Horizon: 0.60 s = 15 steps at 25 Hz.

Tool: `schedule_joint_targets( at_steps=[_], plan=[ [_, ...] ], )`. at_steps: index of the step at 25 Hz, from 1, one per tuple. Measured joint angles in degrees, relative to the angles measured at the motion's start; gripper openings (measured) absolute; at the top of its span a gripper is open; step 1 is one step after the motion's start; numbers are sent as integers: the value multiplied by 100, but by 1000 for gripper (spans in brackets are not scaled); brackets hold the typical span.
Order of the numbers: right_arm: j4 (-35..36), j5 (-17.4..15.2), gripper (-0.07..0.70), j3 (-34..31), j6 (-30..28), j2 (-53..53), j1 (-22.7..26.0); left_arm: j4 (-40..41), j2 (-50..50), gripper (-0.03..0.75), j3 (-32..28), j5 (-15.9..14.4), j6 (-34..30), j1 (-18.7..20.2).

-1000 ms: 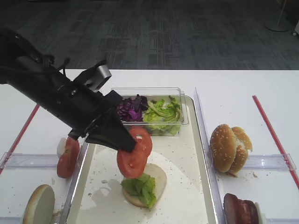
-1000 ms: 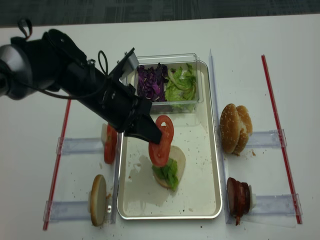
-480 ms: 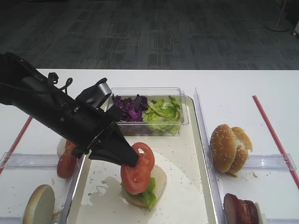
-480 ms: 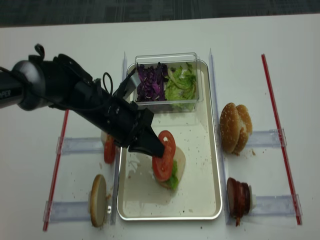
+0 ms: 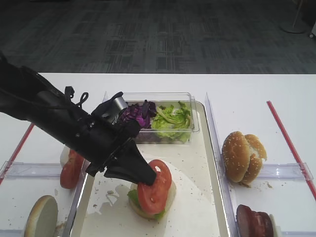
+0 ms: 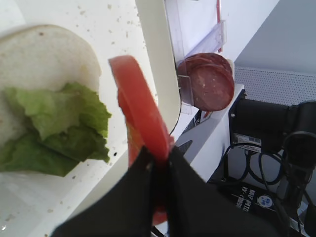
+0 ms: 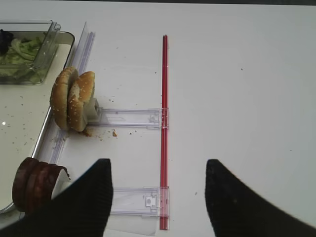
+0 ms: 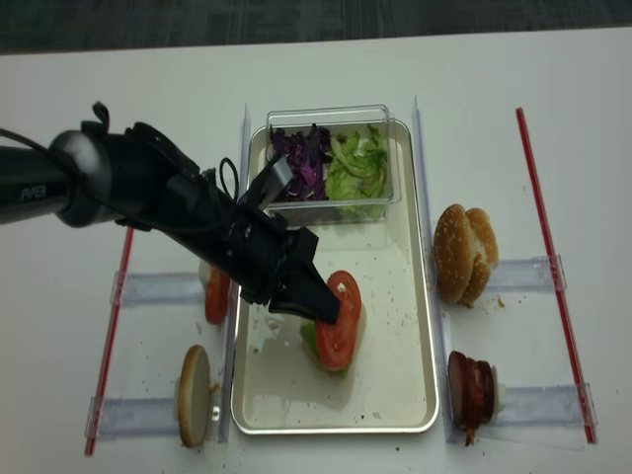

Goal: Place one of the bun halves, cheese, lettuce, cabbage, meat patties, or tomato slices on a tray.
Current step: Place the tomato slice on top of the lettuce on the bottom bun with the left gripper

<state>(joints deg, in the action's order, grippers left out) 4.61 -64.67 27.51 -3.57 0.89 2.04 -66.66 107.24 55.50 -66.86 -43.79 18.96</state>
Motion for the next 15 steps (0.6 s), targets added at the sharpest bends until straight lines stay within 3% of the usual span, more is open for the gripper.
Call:
schedule_joint_targets(
  at_steps=[15],
  plan=[
    [0, 0, 445, 0, -10, 0, 0, -287, 504, 8, 0, 24, -437, 0]
  ],
)
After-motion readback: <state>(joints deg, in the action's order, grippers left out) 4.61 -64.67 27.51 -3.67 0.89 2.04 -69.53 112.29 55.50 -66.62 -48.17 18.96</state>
